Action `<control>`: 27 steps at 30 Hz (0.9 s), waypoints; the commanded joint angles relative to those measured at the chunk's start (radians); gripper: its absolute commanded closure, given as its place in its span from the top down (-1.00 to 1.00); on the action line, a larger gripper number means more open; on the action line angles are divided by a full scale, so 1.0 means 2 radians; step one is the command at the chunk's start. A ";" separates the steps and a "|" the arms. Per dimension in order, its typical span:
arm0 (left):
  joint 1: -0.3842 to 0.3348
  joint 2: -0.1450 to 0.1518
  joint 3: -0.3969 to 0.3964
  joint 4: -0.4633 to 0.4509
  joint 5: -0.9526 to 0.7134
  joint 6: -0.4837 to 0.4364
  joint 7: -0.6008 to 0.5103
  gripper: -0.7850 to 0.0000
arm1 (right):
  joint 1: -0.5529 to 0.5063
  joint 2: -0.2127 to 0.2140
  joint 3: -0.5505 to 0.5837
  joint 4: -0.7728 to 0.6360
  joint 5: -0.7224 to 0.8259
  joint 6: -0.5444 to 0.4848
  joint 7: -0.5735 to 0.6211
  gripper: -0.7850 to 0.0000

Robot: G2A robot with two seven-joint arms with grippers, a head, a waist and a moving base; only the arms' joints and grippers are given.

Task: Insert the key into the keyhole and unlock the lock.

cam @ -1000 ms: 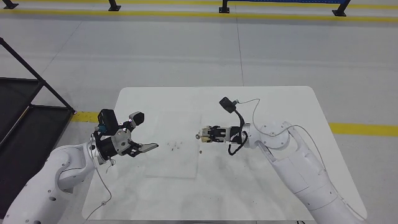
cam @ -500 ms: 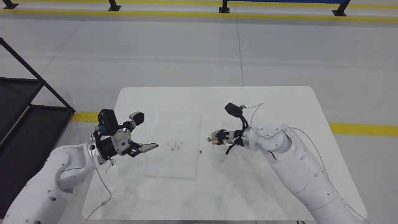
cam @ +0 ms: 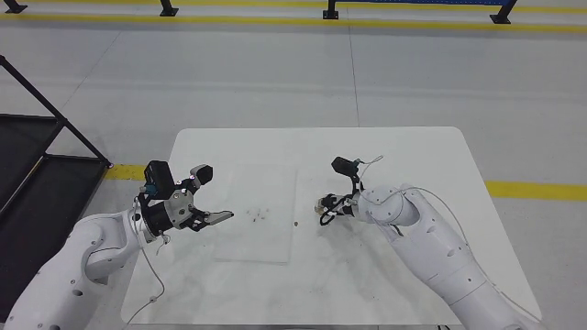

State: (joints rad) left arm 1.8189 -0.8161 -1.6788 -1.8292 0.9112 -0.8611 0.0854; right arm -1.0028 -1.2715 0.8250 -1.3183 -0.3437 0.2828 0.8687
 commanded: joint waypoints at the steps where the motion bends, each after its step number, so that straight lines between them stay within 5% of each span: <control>1: 0.000 0.000 0.000 0.000 0.000 0.000 0.000 1.00 | 0.000 0.001 0.001 -0.002 -0.006 0.004 0.000 -1.00; 7: 0.000 0.000 0.000 0.000 0.000 0.000 0.000 1.00 | -0.003 0.003 0.007 -0.011 -0.015 0.010 0.005 -1.00; 9: 0.000 0.000 0.000 0.000 0.000 0.000 0.000 1.00 | -0.005 0.004 0.010 -0.017 -0.018 0.011 0.005 -0.10; 10: 0.000 0.000 0.000 0.000 0.000 0.000 0.000 1.00 | -0.007 0.004 0.011 -0.020 -0.020 0.012 0.005 1.00; 27: 0.000 0.000 0.000 0.000 0.000 0.000 0.000 1.00 | -0.025 0.012 0.030 -0.080 -0.058 0.025 -0.002 1.00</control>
State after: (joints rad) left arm 1.8189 -0.8161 -1.6788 -1.8292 0.9112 -0.8611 0.0854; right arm -1.0490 -1.2478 0.8818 -1.4696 -0.4576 0.3320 0.8700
